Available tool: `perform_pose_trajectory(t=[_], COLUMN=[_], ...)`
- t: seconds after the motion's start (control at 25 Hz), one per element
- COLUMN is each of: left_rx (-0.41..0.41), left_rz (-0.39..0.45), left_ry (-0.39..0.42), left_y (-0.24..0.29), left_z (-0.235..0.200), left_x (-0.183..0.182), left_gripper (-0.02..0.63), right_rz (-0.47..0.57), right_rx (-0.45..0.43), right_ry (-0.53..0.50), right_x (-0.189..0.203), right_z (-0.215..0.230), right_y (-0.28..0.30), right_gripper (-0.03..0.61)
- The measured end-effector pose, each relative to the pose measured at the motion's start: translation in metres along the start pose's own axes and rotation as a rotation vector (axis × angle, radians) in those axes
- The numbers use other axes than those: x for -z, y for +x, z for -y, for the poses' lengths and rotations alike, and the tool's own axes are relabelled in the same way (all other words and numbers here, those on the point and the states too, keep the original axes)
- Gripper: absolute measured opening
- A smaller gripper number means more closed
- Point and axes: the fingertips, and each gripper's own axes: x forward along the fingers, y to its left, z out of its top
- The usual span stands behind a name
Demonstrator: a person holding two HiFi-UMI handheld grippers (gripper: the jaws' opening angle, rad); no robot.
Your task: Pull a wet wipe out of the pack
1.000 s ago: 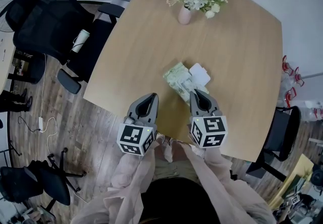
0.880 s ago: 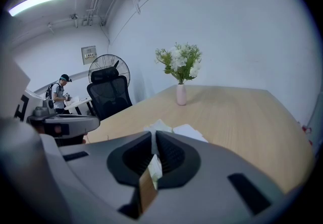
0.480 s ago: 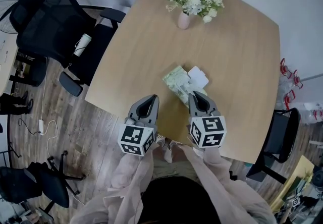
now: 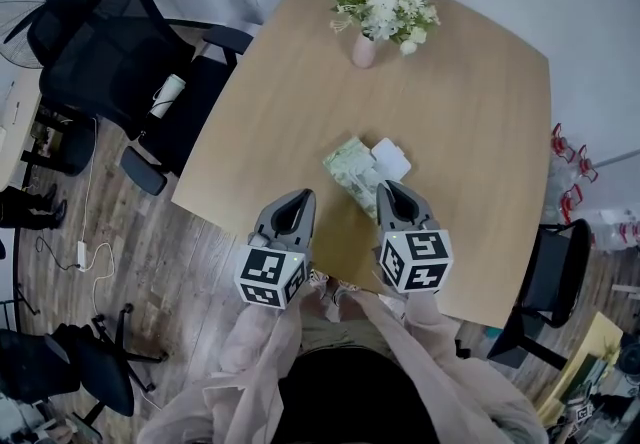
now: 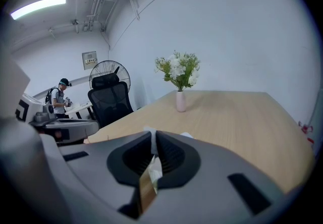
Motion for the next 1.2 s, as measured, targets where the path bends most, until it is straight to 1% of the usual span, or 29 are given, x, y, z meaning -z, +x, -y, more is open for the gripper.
perform_pose_trajectory(t=[0.28, 0.48, 0.84, 1.2], left_rx=[0.005, 0.011, 0.023, 0.072], left_rz=[0.019, 0.032, 0.06, 0.086], left_ry=[0.01, 0.016, 0.036, 0.065], left_y=[-0.002, -0.002, -0.003, 0.007], left_z=[0.003, 0.006, 0.009, 0.022], left_x=[-0.008, -0.014, -0.027, -0.043], left_gripper=[0.011, 0.011, 0.011, 0.011], right_rz=[0.026, 0.057, 0.116, 0.172], right_rx=[0.009, 0.01, 0.045, 0.1], right_ry=[0.01, 0.041, 0.05, 0.071], right_x=[-0.009, -0.016, -0.034, -0.048], right_z=[0.003, 0.007, 0.018, 0.034], right_y=[-0.008, -0.014, -0.028, -0.048], right_gripper=[0.012, 0.012, 0.012, 0.012])
